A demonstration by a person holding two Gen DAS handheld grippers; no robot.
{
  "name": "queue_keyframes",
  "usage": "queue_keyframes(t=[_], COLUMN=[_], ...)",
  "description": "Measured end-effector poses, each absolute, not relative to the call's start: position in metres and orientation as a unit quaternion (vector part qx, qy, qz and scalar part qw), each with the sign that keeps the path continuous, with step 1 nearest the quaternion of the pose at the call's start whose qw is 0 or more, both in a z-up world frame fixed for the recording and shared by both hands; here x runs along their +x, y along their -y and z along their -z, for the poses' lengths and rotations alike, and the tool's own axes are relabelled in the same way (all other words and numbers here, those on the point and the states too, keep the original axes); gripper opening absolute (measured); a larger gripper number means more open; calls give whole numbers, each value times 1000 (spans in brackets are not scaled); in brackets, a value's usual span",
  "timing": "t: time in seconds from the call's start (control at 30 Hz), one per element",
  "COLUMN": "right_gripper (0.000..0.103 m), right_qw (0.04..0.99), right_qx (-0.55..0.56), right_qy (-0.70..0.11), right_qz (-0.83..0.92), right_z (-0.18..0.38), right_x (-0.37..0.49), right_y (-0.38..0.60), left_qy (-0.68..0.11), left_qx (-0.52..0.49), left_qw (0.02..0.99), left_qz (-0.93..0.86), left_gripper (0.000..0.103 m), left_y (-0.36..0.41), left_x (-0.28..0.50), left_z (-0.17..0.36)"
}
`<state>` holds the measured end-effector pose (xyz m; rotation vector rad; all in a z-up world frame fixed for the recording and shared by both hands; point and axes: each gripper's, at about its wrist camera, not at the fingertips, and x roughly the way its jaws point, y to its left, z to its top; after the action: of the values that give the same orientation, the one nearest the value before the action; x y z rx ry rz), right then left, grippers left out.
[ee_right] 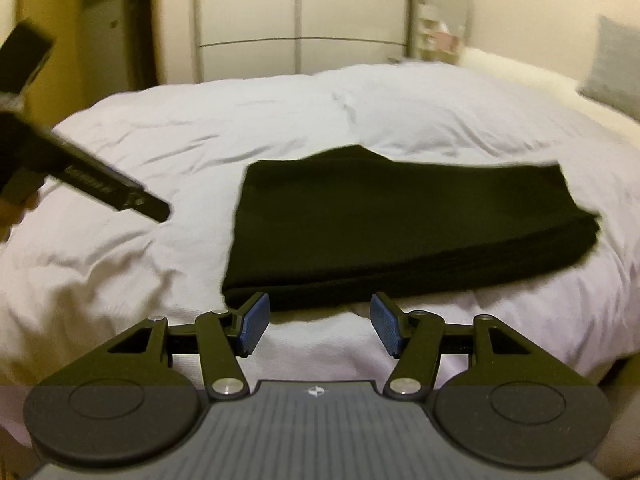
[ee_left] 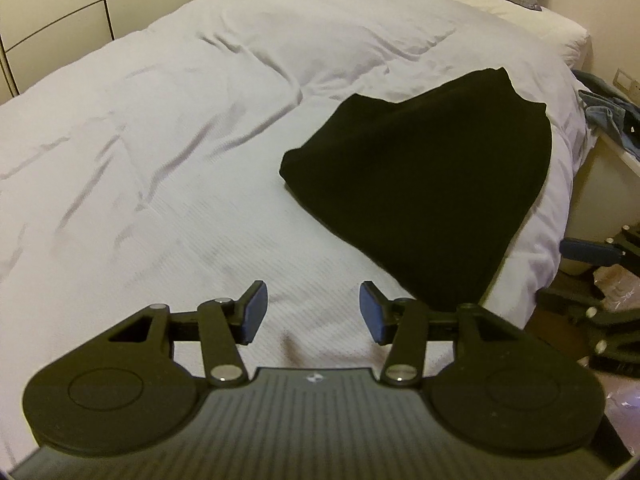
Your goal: Fold clothes
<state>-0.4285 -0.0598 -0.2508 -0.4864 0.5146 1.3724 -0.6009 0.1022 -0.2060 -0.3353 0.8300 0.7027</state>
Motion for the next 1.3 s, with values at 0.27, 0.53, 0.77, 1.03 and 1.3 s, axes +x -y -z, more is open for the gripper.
queue_keyframes(t=[0.27,0.53,0.77,1.03,1.3], right_gripper=[61,57,11,11,12], right_qw=[673,659,674,706,726], right_qx=[-346,-454,-367,40,205], right_qy=[-80,59,-30,-307,-443], right_qz=[-649,-596,-640,-637,-484], right_z=[283,328,304,208,266], right_x=[-485,-509,-471,-284,-118], right_y=[35,12,1,35,78], left_qy=[-402,-412,-411,-370,-378], left_qx=[-169,-169,-160,-101,-58], left_qw=[842,841,842,885,904], left_qz=[-317,-307,-310,-263,-192], left_gripper=[46,46,46,46,50], left_y=[-114,-133,-146,-159,-167], left_x=[-594,-581,-569,-503,-385], left_z=[219,226,220,175,192])
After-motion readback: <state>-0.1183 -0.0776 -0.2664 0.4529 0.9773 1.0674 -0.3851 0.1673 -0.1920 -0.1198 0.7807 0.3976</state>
